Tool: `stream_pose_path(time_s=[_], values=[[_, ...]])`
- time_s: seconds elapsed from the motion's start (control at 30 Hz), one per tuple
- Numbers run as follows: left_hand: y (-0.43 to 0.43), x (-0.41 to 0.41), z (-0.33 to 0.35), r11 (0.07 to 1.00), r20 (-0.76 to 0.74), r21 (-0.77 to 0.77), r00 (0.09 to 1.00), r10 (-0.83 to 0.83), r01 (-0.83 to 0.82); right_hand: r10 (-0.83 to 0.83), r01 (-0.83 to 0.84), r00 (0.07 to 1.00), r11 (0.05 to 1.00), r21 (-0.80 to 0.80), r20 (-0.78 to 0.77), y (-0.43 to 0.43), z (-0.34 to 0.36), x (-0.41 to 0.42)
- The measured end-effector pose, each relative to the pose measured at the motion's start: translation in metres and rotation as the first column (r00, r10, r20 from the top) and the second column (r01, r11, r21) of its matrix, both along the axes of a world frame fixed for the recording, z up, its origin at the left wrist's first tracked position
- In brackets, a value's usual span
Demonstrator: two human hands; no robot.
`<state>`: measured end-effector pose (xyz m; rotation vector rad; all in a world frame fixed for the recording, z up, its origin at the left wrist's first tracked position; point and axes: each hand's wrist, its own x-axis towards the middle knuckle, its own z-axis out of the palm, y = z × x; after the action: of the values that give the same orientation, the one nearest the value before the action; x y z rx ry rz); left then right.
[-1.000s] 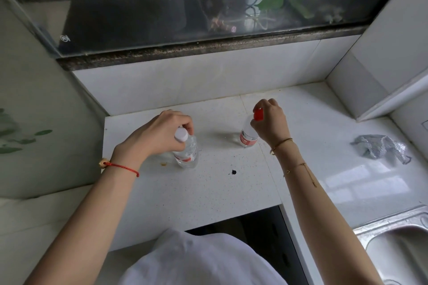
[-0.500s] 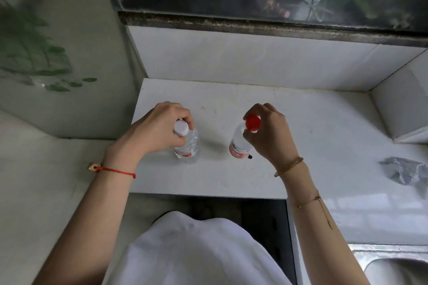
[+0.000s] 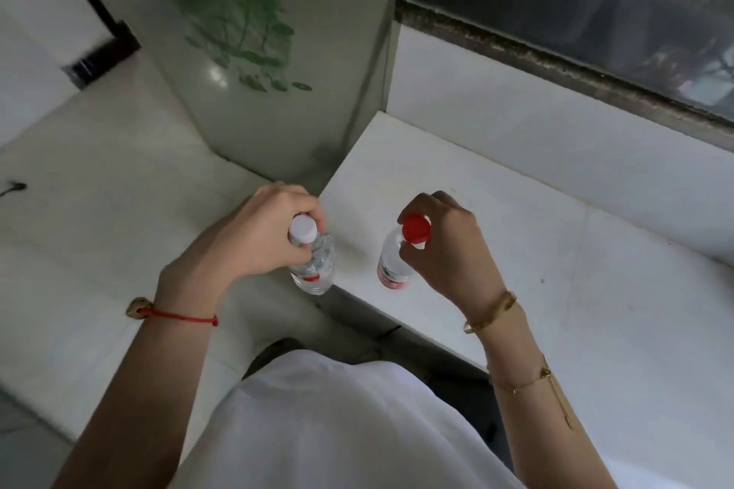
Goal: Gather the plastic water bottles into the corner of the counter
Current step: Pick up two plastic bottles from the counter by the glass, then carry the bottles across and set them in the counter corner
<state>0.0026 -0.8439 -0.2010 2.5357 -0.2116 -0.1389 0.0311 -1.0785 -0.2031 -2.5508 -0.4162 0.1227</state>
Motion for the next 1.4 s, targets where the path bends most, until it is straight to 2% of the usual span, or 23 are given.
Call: stream_pose_path(time_s=[0.33, 0.63, 0.83, 1.03, 1.2, 1.4], values=[[0.100, -0.082, 0.002, 0.956, 0.070, -0.016, 0.953, 0.294, -0.294, 0.323, -0.323, 0.946, 0.946, -0.014, 0.022, 0.123, 0.004, -0.015], [0.204, -0.166, 0.004, 0.876, 0.007, -0.006, 0.876, 0.482, -0.482, 0.521, -0.521, 0.853, 0.853, 0.032, 0.003, 0.261, -0.002, -0.054], [0.271, -0.218, 0.005, 0.830, -0.005, 0.033, 0.830, 0.557, -0.557, 0.604, -0.603, 0.797, 0.796, 0.050, -0.002, 0.344, -0.008, -0.083], [0.325, -0.252, -0.002, 0.734, -0.015, 0.020, 0.734, 0.679, -0.679, 0.718, -0.716, 0.696, 0.695, 0.061, -0.013, 0.417, -0.010, -0.095], [0.367, -0.267, -0.006, 0.658, -0.010, 0.012, 0.658, 0.753, -0.753, 0.795, -0.793, 0.605, 0.607, 0.047, -0.043, 0.477, -0.012, -0.092], [0.431, -0.263, -0.014, 0.609, -0.013, 0.009, 0.608, 0.794, -0.793, 0.844, -0.841, 0.534, 0.536, 0.072, -0.045, 0.564, -0.017, -0.075]])
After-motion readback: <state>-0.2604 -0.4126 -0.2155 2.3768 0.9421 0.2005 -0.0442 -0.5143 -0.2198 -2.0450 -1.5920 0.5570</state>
